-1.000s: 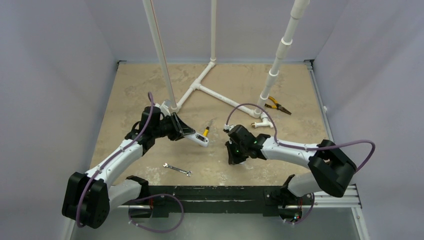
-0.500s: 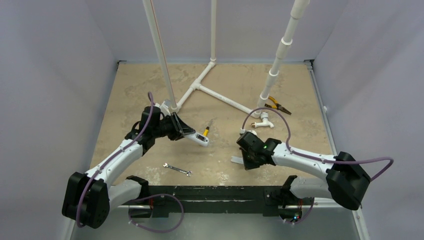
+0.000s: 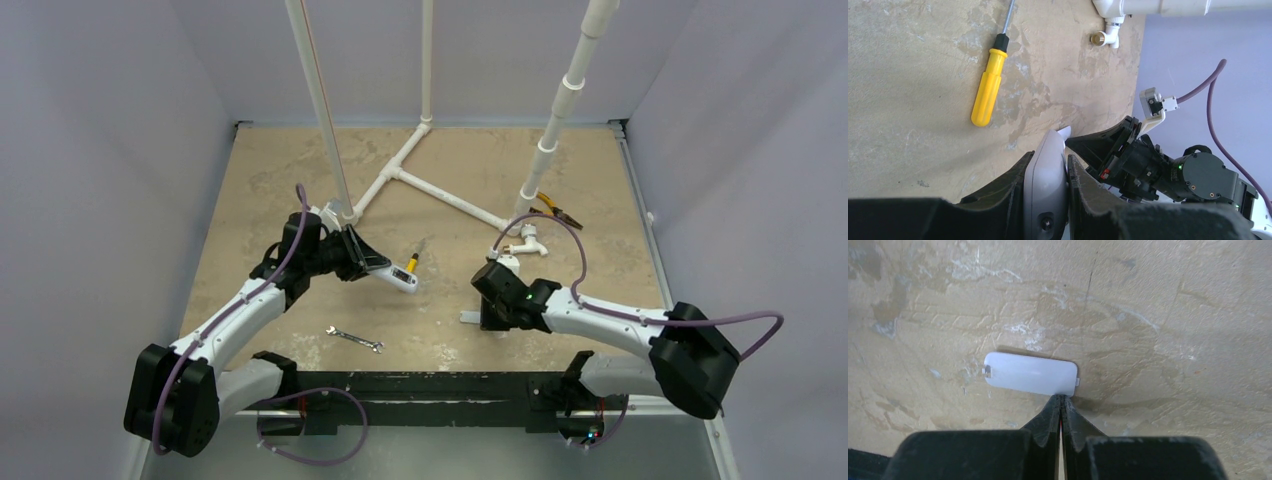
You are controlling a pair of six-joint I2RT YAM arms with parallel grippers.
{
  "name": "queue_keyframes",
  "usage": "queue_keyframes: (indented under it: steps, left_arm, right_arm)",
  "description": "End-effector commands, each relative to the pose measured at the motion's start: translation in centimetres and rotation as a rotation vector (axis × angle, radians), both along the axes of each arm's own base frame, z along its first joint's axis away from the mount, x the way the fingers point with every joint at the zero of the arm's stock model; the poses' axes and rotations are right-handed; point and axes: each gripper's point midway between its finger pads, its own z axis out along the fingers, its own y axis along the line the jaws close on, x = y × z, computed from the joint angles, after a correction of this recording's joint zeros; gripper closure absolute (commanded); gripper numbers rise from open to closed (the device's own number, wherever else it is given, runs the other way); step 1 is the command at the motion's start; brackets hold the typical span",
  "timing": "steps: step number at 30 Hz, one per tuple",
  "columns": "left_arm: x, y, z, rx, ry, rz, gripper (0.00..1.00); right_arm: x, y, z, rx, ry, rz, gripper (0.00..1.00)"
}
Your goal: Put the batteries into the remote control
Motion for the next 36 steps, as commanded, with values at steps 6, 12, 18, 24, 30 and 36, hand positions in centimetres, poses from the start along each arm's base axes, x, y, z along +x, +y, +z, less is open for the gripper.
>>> queue_keyframes:
  steps: [6, 12, 18, 24, 30, 36]
  left_arm:
    - [1.1, -0.2, 2.2, -0.02, -0.085, -0.017, 1.0]
    - [1.2, -0.2, 2.3, -0.014, -0.086, -0.014, 1.0]
    - [1.3, -0.2, 2.6, -0.011, -0.088, -0.016, 1.0]
    - [1.3, 0.0, 2.5, -0.005, -0.091, -0.008, 1.0]
    - [1.3, 0.0, 2.5, -0.007, -0.088, -0.005, 1.0]
    - [1.2, 0.1, 2.4, -0.004, -0.086, -0.001, 1.0]
  right_arm:
    - [3.7, -3.1, -0.6, -0.24, -0.131, -0.099, 1.0]
    - [5.1, -0.4, -1.7, -0.205, -0.141, -0.003, 1.0]
    - [5.9, 3.6, -2.1, -0.111, -0.128, 0.142, 1.0]
    - [4.9, 6.9, -2.2, 0.02, -0.089, 0.287, 1.0]
    - [4.6, 7.1, -1.7, 0.016, -0.083, 0.351, 1.0]
    - [6.2, 5.8, 0.9, -0.029, -0.184, 0.288, 0.92]
